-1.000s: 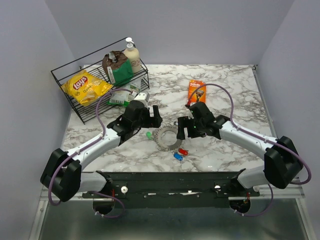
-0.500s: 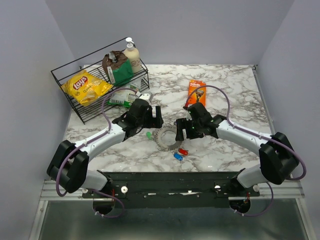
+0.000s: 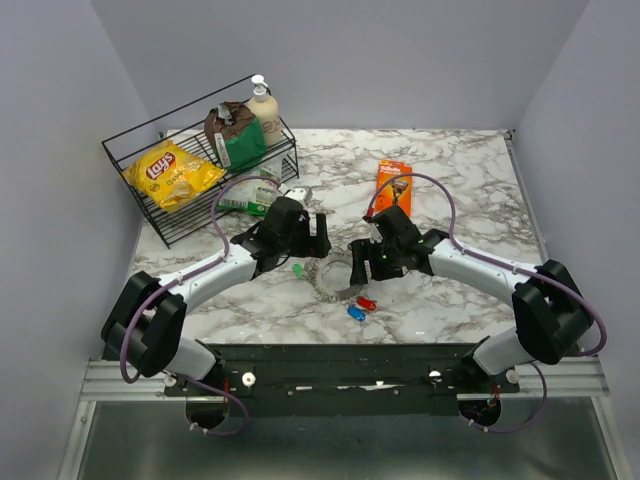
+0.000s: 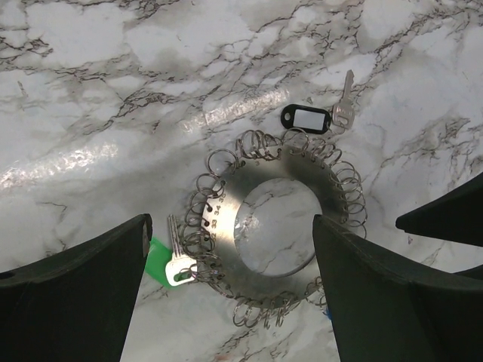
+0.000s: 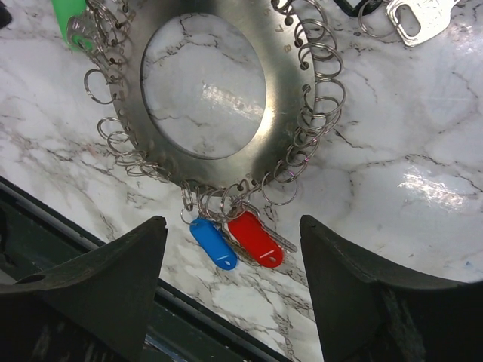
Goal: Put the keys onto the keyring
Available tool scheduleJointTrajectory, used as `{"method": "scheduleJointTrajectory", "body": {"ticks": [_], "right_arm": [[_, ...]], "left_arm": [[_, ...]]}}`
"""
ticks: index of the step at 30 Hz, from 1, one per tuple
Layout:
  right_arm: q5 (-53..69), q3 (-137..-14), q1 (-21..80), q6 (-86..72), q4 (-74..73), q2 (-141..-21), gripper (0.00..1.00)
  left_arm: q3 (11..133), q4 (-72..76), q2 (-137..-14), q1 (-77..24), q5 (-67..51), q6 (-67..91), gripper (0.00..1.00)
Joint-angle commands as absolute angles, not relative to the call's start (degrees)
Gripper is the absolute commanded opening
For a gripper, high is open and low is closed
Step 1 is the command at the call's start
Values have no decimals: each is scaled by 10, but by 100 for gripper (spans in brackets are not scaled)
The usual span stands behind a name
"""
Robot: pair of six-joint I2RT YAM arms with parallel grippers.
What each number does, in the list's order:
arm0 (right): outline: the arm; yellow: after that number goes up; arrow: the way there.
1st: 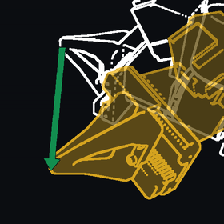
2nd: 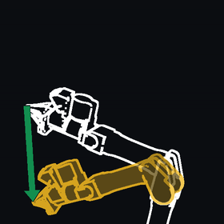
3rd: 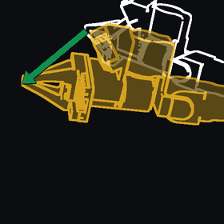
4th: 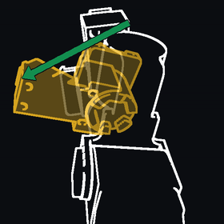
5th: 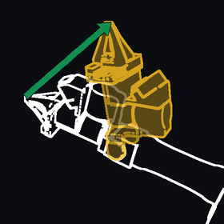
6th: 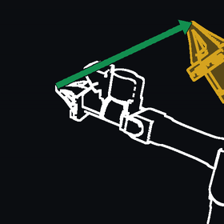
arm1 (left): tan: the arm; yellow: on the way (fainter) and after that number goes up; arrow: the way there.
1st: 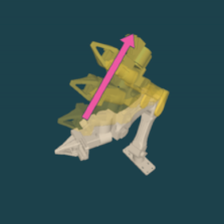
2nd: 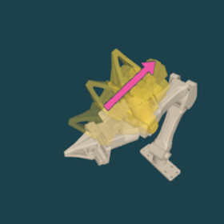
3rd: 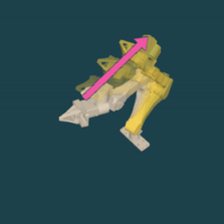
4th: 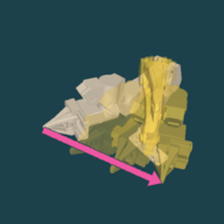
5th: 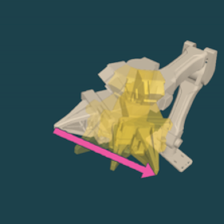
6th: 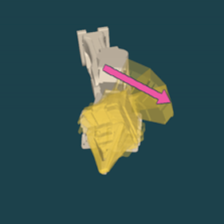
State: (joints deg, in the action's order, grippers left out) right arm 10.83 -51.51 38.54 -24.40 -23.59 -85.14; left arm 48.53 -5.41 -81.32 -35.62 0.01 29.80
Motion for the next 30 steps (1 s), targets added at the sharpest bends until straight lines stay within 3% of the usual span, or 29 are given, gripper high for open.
{"method": "scheduleJointTrajectory", "body": {"ticks": [1, 12, 30], "right_arm": [[135, -530, 384, -243, -241, -859, 79], [142, -526, 384, -249, -234, -868, 68], [147, -516, 446, -229, -228, -839, 62]], "left_arm": [[479, -39, -831, -365, -17, 302, 96], [438, 43, -817, -410, -59, 324, 94], [363, 109, -766, -419, -72, 323, 92]]}}
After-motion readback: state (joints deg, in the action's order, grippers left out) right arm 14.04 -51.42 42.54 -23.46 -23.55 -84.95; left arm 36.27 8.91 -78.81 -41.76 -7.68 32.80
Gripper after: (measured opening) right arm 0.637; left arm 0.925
